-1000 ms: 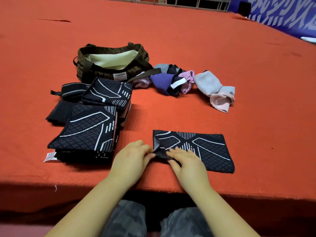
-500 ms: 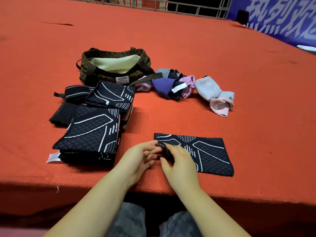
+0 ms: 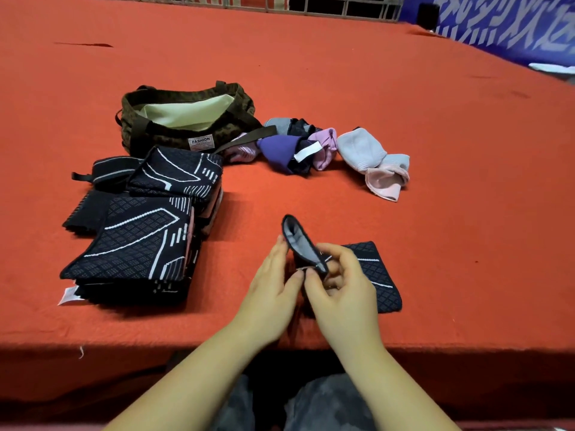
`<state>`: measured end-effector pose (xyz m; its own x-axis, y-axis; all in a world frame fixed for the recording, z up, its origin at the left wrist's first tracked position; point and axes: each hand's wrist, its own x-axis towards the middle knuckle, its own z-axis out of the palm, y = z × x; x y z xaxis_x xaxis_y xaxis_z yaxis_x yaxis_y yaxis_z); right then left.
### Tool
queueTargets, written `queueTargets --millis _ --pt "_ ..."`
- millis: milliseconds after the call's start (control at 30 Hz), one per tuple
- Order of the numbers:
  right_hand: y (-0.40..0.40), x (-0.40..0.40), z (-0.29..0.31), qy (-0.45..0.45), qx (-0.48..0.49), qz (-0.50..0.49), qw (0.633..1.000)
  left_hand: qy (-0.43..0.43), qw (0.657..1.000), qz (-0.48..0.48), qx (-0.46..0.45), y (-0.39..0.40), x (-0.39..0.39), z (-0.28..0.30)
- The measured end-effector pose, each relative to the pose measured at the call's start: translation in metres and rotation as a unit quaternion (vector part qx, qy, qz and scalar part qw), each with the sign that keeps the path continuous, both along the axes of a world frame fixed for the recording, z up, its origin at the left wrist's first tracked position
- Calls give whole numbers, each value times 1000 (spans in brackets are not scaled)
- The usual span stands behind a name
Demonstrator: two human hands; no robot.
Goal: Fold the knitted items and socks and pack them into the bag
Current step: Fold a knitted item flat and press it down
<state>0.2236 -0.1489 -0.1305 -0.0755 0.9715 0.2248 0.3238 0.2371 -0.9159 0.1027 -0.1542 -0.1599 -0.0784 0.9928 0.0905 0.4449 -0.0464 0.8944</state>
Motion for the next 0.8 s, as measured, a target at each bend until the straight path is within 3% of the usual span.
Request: queueTargets --millis 133,300,400,667,800 --pt "6 29 7 -46 0 -51 998 213 976 -38 8 10 28 9" --pt "18 61 -15 -155 -8 -105 982 340 935 -97 -16 32 55 8" --pt "22 74 -28 -214 7 -139 967 376 918 -125 -34 43 69 3" --pt "31 93 -39 -245 -13 -161 956 445 881 -151 -50 56 85 -13" --pt "36 98 -38 -272 -49 -165 947 451 879 -149 -48 57 83 -15"
